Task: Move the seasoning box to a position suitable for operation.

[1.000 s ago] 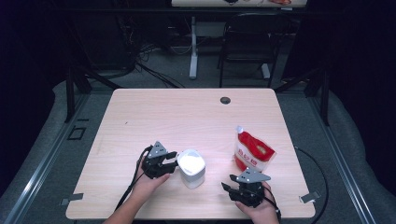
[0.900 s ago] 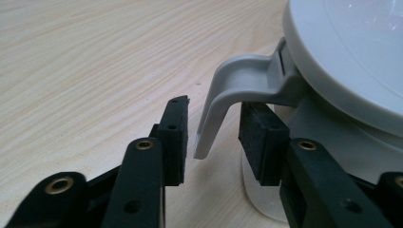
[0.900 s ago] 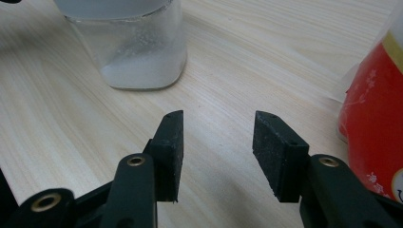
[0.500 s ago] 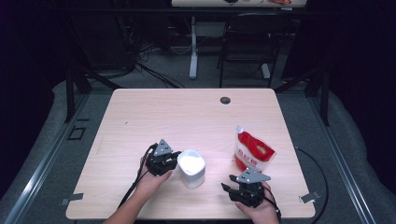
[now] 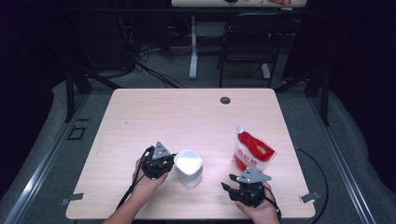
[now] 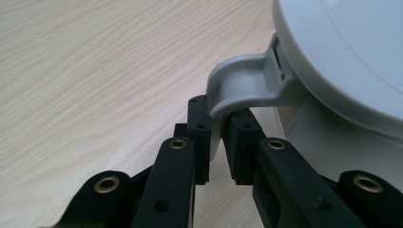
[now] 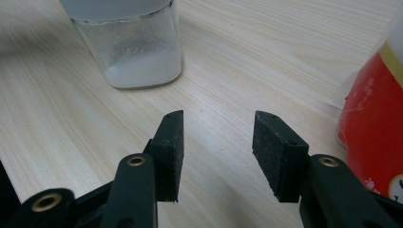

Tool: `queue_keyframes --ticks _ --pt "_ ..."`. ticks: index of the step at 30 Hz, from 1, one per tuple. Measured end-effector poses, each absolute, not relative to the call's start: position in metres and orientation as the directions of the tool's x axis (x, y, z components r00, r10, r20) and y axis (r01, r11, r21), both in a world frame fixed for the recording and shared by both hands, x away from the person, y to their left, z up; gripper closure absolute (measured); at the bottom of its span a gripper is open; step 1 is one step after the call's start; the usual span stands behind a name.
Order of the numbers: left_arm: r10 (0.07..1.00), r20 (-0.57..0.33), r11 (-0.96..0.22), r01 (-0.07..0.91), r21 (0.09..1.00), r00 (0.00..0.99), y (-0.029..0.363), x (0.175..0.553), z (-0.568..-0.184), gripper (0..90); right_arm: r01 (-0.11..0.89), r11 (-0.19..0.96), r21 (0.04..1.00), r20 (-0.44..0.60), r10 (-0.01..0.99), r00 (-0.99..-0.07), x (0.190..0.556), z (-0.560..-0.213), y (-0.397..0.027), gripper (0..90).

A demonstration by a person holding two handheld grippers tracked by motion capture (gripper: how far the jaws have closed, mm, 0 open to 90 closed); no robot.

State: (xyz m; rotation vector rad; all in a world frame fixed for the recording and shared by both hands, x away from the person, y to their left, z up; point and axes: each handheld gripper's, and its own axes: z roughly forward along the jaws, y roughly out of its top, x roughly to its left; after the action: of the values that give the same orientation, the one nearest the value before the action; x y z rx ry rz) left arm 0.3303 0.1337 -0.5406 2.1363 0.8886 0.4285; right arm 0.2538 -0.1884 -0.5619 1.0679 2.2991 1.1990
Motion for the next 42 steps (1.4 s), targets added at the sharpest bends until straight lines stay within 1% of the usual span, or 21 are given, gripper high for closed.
queue_keyframes --ticks 7,12,15,17,18,20,22,23,24,26,29,31,32,33,34,37,38,42 --pt "0.718 0.015 -0.459 0.457 0.762 0.696 0.138 0.330 -0.541 81.8 0.439 0.395 0.807 0.025 0.720 -0.693 0.255 -0.552 -0.177 56.6" --pt "0.719 0.003 -0.452 0.464 0.762 0.695 0.144 0.328 -0.541 81.5 0.415 0.436 0.798 0.005 0.685 -0.729 0.254 -0.544 -0.161 58.7" --pt "0.720 0.005 -0.449 0.461 0.766 0.693 0.146 0.327 -0.541 81.5 0.403 0.439 0.803 0.003 0.674 -0.739 0.257 -0.539 -0.152 59.5" --pt "0.720 0.004 -0.452 0.464 0.762 0.694 0.149 0.325 -0.541 81.5 0.404 0.426 0.810 0.011 0.678 -0.735 0.260 -0.535 -0.148 59.7" --pt "0.721 0.005 -0.452 0.465 0.761 0.693 0.152 0.324 -0.541 81.6 0.408 0.407 0.817 0.028 0.679 -0.733 0.265 -0.529 -0.144 61.6" --pt "0.722 0.005 -0.448 0.463 0.765 0.692 0.153 0.324 -0.541 81.6 0.407 0.408 0.817 0.026 0.680 -0.733 0.266 -0.527 -0.142 62.4" --pt "0.719 0.005 -0.453 0.462 0.762 0.695 0.155 0.324 -0.541 81.6 0.402 0.393 0.827 0.029 0.684 -0.729 0.270 -0.521 -0.139 65.3" --pt "0.718 0.010 -0.456 0.459 0.763 0.696 0.157 0.324 -0.541 81.6 0.411 0.370 0.833 0.056 0.682 -0.729 0.275 -0.514 -0.137 66.8" --pt "0.718 0.010 -0.456 0.459 0.763 0.696 0.157 0.324 -0.541 81.6 0.411 0.370 0.833 0.056 0.682 -0.729 0.275 -0.514 -0.137 66.8" --pt "0.718 0.002 -0.450 0.463 0.763 0.696 0.157 0.325 -0.541 81.6 0.404 0.353 0.844 0.069 0.675 -0.734 0.281 -0.506 -0.133 69.9" --pt "0.716 0.003 -0.452 0.461 0.764 0.698 0.157 0.325 -0.541 81.6 0.387 0.352 0.852 0.058 0.672 -0.739 0.283 -0.503 -0.131 71.0" --pt "0.715 -0.015 -0.440 0.466 0.767 0.699 0.158 0.326 -0.541 79.4 0.368 0.355 0.859 0.053 0.654 -0.755 0.284 -0.502 -0.130 71.8" --pt "0.709 -0.048 -0.423 0.479 0.770 0.703 0.161 0.327 -0.540 79.4 0.351 0.356 0.866 0.046 0.642 -0.765 0.283 -0.501 -0.130 72.5" --pt "0.714 -0.055 -0.411 0.481 0.774 0.698 0.161 0.327 -0.540 73.7 0.334 0.363 0.870 0.032 0.635 -0.772 0.282 -0.501 -0.131 73.4" --pt "0.710 -0.060 -0.413 0.484 0.772 0.702 0.163 0.328 -0.539 73.7 0.334 0.363 0.870 0.032 0.635 -0.772 0.282 -0.501 -0.131 73.4" --pt "0.700 -0.094 -0.404 0.502 0.764 0.708 0.167 0.327 -0.535 68.8 0.320 0.352 0.879 0.040 0.615 -0.787 0.280 -0.503 -0.133 74.7" --pt "0.693 -0.093 -0.416 0.501 0.759 0.715 0.171 0.325 -0.530 67.2 0.312 0.366 0.877 0.026 0.612 -0.790 0.278 -0.507 -0.132 75.3" --pt "0.670 -0.109 -0.428 0.503 0.751 0.734 0.177 0.323 -0.523 65.3 0.311 0.388 0.867 0.014 0.606 -0.795 0.276 -0.511 -0.130 74.6"
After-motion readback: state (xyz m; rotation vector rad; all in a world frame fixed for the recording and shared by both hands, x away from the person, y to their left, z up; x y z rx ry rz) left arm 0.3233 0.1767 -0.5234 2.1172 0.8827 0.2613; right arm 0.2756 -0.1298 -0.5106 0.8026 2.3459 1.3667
